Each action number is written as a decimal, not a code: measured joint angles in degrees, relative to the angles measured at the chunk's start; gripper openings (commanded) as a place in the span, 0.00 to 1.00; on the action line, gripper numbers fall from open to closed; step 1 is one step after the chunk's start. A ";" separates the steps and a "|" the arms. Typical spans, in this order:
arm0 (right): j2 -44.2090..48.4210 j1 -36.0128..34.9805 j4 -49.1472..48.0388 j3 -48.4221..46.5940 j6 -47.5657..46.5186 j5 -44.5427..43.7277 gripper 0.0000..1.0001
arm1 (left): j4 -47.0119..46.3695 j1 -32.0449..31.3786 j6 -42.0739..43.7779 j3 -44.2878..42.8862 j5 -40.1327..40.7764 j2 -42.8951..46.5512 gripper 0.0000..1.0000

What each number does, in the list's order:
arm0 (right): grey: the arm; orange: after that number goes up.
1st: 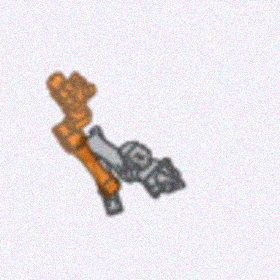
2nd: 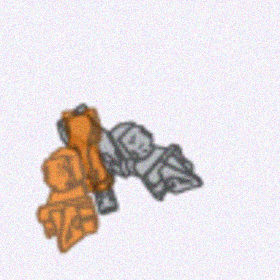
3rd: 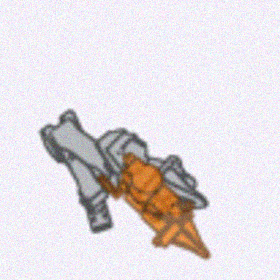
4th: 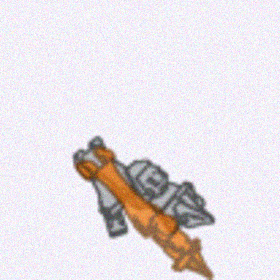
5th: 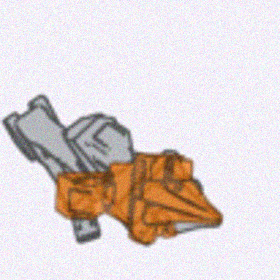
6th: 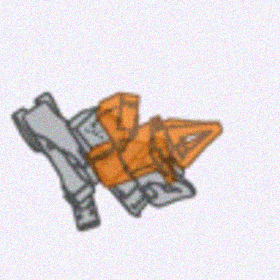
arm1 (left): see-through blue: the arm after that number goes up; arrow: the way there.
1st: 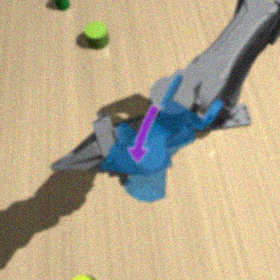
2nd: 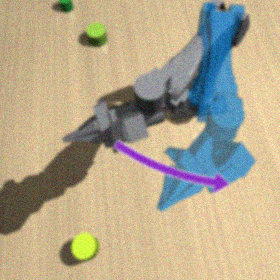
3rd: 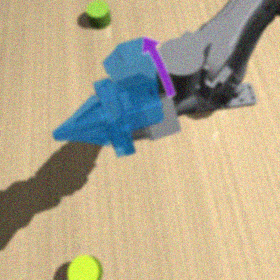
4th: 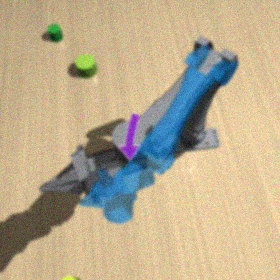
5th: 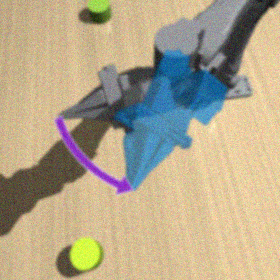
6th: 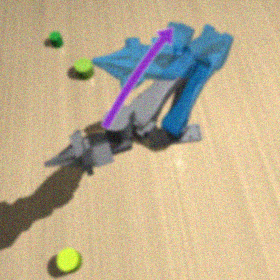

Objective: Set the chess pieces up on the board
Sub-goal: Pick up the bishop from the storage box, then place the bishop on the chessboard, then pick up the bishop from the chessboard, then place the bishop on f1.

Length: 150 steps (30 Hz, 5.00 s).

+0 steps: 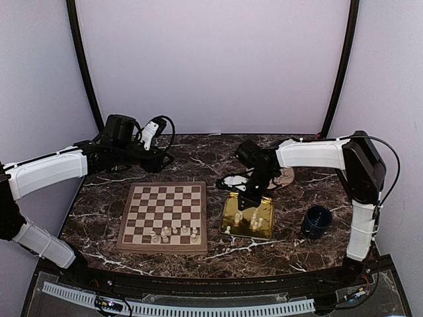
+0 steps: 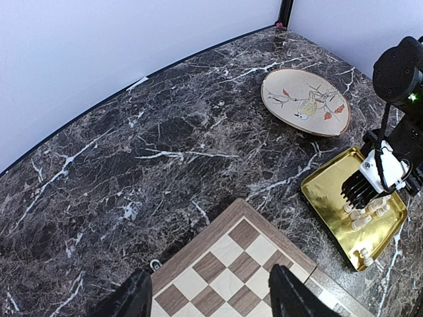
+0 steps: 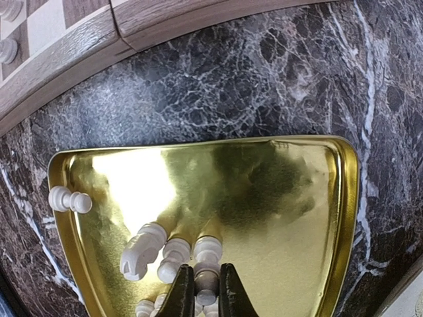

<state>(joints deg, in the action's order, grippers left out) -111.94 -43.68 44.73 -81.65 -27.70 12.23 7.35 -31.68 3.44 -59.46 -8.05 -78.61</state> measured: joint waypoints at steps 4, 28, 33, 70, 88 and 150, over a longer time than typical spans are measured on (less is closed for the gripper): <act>-0.15 1.05 0.87 -0.81 0.15 2.27 0.08 | 0.00 0.00 0.00 0.00 -0.39 0.00 0.63; -1.42 -3.87 3.56 -14.58 -0.28 1.14 0.09 | 0.02 0.02 -1.01 0.00 3.30 0.00 0.99; -3.21 -8.98 4.72 -21.55 -0.96 -1.11 0.09 | 0.20 0.35 -3.98 -0.02 6.23 0.00 0.99; -18.95 -14.58 10.34 -34.82 -1.46 -1.46 0.30 | 4.24 0.72 -5.97 -0.50 14.67 1.57 0.93; 15.06 0.07 -1.90 -3.58 0.76 6.45 0.36 | 13.40 -5.99 2.64 -9.27 0.57 -10.40 0.57; 26.95 8.85 -24.00 25.77 2.67 13.70 0.47 | 40.00 -19.10 3.43 -20.20 1.33 -16.31 0.08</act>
<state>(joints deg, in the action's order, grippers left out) -84.99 -34.83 20.73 -55.88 -25.04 25.93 47.35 -50.78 6.87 -79.66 -6.72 -94.91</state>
